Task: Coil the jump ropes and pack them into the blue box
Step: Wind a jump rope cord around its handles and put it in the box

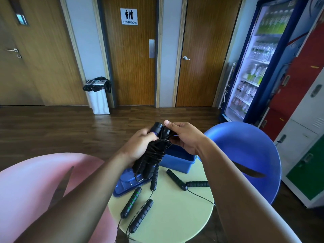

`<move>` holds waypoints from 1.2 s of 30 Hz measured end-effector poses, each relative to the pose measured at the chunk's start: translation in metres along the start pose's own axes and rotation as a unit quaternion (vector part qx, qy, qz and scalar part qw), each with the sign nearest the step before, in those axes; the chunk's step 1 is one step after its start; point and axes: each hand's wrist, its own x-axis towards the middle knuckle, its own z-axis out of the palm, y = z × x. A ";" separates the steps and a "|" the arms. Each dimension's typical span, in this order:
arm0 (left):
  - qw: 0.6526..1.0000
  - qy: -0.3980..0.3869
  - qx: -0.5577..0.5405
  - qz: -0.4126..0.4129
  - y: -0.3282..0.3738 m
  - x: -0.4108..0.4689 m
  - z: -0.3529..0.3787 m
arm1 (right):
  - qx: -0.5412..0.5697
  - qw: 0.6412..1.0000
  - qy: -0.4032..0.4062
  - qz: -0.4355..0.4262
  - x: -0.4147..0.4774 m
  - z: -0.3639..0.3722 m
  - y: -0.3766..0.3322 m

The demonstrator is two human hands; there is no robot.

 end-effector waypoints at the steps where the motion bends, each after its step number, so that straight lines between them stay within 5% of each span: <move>1: 1.000 -0.003 -0.002 0.003 -0.001 0.000 0.001 | -0.001 1.000 -0.002 0.002 0.000 -0.001 0.000; 18: 0.992 0.090 0.064 0.052 0.004 0.013 0.001 | -0.032 0.999 0.014 0.000 -0.005 0.016 0.037; 27: 0.973 0.219 0.052 -0.046 0.015 0.018 0.010 | 0.081 0.976 0.195 -0.054 -0.004 0.052 0.036; 36: 0.961 0.255 0.068 -0.084 0.001 0.014 0.016 | 0.100 0.977 0.183 -0.034 -0.012 0.075 0.043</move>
